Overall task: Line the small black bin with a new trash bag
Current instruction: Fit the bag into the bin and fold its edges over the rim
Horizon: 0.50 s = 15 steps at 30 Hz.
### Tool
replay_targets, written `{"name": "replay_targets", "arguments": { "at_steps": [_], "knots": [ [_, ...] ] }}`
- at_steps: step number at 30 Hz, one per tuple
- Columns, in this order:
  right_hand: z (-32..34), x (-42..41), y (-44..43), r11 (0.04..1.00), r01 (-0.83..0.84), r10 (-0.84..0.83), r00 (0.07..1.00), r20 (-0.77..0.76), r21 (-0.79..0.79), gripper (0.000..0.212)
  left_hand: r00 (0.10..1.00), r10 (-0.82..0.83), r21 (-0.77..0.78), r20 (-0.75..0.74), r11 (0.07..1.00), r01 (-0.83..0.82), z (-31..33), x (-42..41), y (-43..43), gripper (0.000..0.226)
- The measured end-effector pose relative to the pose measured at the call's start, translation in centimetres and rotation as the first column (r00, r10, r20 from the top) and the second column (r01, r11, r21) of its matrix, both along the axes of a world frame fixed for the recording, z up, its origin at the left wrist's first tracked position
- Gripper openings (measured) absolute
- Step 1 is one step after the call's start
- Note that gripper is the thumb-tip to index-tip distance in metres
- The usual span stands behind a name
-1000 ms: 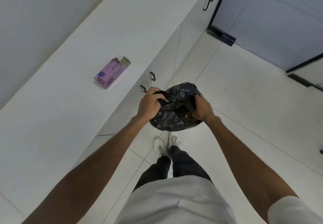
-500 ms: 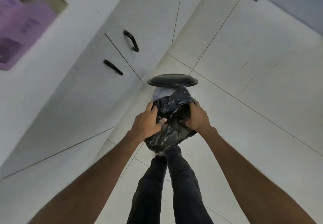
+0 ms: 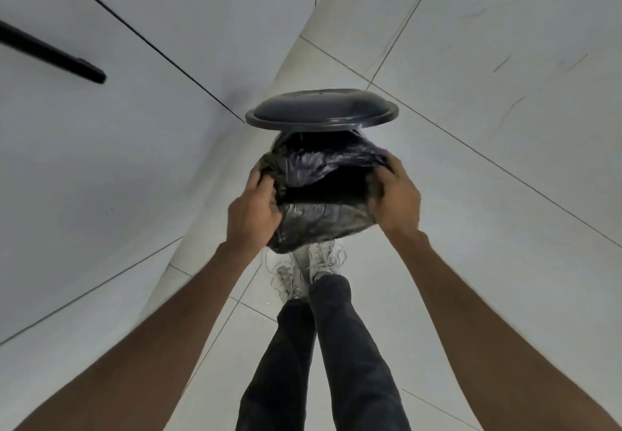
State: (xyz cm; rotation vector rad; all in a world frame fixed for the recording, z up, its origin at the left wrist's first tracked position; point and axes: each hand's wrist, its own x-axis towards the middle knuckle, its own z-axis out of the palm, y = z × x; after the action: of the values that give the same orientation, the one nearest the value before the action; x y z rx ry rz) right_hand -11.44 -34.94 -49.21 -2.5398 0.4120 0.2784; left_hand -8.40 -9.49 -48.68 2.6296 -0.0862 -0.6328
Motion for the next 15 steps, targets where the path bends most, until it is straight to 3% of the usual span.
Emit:
{"name": "replay_targets", "arguments": {
  "at_steps": [2, 4, 7, 12, 15],
  "knots": [
    [-1.2, 0.3, 0.5, 0.996, -0.072, 0.083, 0.959, -0.270, 0.049, 0.079, 0.977, -0.020, 0.120, -0.214, 0.992, 0.046, -0.9, 0.7, -0.5, 0.059],
    [-2.1, 0.8, 0.7, 0.990, -0.135, 0.140, 0.931, -0.338, 0.040, 0.100, 0.978, -0.053, 0.141, -0.202, 0.987, 0.082, -1.4, 1.5, -0.9, 0.085],
    [-2.8, 1.3, 0.5, 0.986, -0.165, 0.144, 0.928, -0.343, -0.032, 0.106, 0.989, -0.101, 0.188, -0.111, 0.975, 0.121, -1.9, 2.3, -1.3, 0.095],
    [-3.9, 1.9, -0.3, 0.995, -0.084, 0.047, 0.876, -0.481, -0.055, 0.124, 0.948, -0.114, 0.215, -0.297, 0.959, 0.183, -3.2, 2.7, -0.9, 0.114],
    [-3.8, 2.3, -0.5, 0.988, -0.124, 0.051, 0.829, -0.558, -0.093, 0.111, 0.936, -0.107, 0.198, -0.336, 0.963, 0.181, -4.3, 2.2, -0.6, 0.115]
  ]
}}
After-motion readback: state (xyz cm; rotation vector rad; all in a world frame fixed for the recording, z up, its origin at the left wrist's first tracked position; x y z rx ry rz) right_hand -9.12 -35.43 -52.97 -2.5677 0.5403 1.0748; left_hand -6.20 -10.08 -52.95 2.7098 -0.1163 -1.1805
